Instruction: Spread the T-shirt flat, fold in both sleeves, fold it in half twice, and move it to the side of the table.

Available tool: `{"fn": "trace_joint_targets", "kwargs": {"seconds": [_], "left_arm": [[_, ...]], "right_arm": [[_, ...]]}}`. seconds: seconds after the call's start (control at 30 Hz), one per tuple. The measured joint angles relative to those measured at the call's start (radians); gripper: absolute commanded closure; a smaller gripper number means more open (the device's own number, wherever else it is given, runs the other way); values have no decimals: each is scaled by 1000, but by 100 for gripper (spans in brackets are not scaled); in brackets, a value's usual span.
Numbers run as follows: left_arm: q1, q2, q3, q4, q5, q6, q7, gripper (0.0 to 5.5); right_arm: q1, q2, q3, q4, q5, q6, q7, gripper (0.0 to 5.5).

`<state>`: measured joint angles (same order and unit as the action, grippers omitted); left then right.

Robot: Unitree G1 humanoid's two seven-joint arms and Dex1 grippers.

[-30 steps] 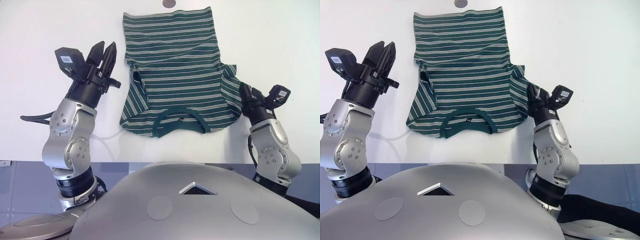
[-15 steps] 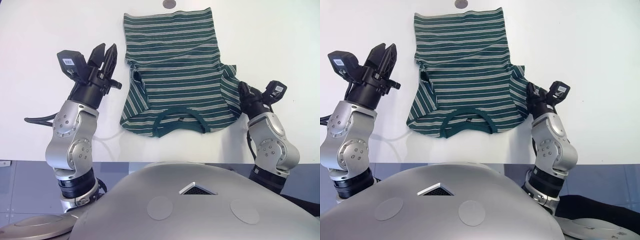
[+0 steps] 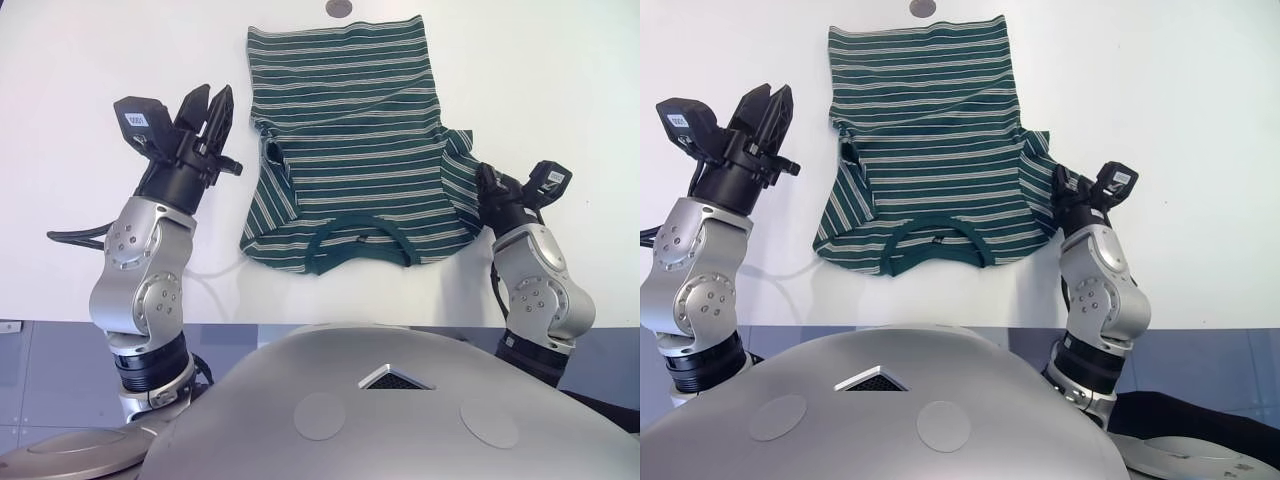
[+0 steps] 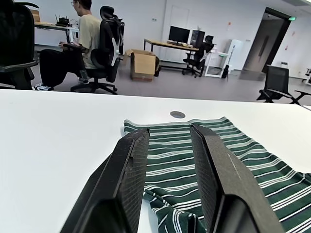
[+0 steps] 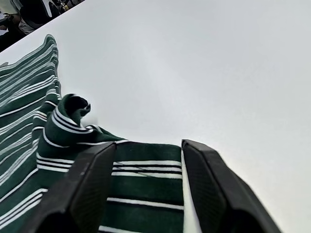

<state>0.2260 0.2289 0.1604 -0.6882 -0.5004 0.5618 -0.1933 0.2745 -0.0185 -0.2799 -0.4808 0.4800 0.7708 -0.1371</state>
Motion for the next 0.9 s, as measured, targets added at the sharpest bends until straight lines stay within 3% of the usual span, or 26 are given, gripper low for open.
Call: {"fn": "trace_joint_targets", "kwargs": {"seconds": [0.2,0.63,0.73,0.9], "left_arm": [[0,9,1,10,0,0,-4,394],[-6,10,0,17,0,0,-6,393],[-7,10,0,19,-1,0,-6,393],[-7,9,-1,25,0,0,-5,393]], "right_arm": [[15,-16,31,-6,-19,-3,26,305],[43,-38,89,-4,-100,-66,63,547],[44,-46,107,-4,-135,-105,74,549],[35,-117,231,-70,-210,-207,177,549]]}}
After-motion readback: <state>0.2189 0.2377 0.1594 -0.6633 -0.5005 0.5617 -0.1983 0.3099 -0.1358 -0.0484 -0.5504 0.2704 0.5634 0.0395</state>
